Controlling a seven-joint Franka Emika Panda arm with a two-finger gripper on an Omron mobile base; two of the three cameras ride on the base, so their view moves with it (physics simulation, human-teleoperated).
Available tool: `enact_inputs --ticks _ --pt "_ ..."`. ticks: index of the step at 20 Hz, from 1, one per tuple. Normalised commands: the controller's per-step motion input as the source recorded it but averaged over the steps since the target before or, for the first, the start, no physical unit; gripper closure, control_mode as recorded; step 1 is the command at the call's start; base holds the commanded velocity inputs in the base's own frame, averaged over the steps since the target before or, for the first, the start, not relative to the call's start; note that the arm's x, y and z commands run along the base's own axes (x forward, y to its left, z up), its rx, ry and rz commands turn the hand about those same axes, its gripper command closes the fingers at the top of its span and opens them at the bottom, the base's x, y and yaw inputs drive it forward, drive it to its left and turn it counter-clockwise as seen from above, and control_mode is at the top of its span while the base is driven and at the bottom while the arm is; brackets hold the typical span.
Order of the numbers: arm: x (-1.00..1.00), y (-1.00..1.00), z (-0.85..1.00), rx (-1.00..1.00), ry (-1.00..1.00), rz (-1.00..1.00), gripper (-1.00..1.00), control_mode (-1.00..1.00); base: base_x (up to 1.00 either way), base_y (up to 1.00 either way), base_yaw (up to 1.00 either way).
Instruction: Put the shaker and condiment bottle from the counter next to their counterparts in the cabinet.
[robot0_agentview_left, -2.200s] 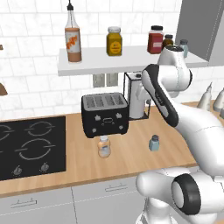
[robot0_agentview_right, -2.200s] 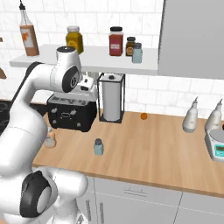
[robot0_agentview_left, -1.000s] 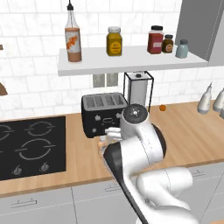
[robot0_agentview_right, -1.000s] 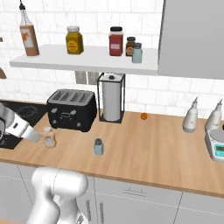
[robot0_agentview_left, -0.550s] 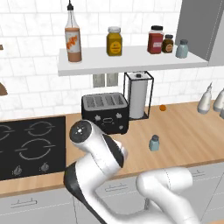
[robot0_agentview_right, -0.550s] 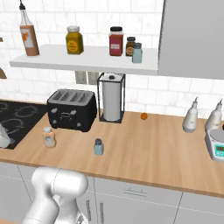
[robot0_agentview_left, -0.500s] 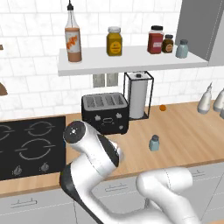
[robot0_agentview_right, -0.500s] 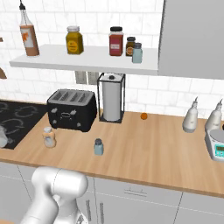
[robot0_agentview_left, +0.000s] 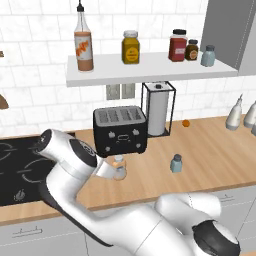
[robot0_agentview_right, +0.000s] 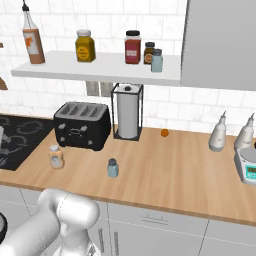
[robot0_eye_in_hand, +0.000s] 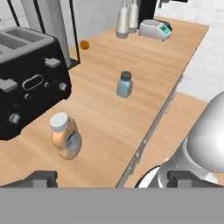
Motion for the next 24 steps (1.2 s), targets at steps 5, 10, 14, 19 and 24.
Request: enact_inputs --ticks 5,10,14,19,24 --pt "0.00 -0.12 -0.04 -0.03 0.00 0.00 -1.00 -1.00 0.00 0.00 0.00" --pt "0.00 -0.04 -0.04 0.03 -0.01 0.06 -1.00 -1.00 0.00 0.00 0.00" --pt "0.00 -0.18 -0.20 0.15 -0.08 0.27 -1.00 -1.00 0.00 0.00 0.00" --pt "0.00 -0.18 -0.17 0.11 -0.07 0.29 -1.00 -1.00 0.00 0.00 0.00" --pt "0.12 0.01 -0.02 0.02 0.00 0.00 -1.00 -1.00 0.00 0.00 0.00"
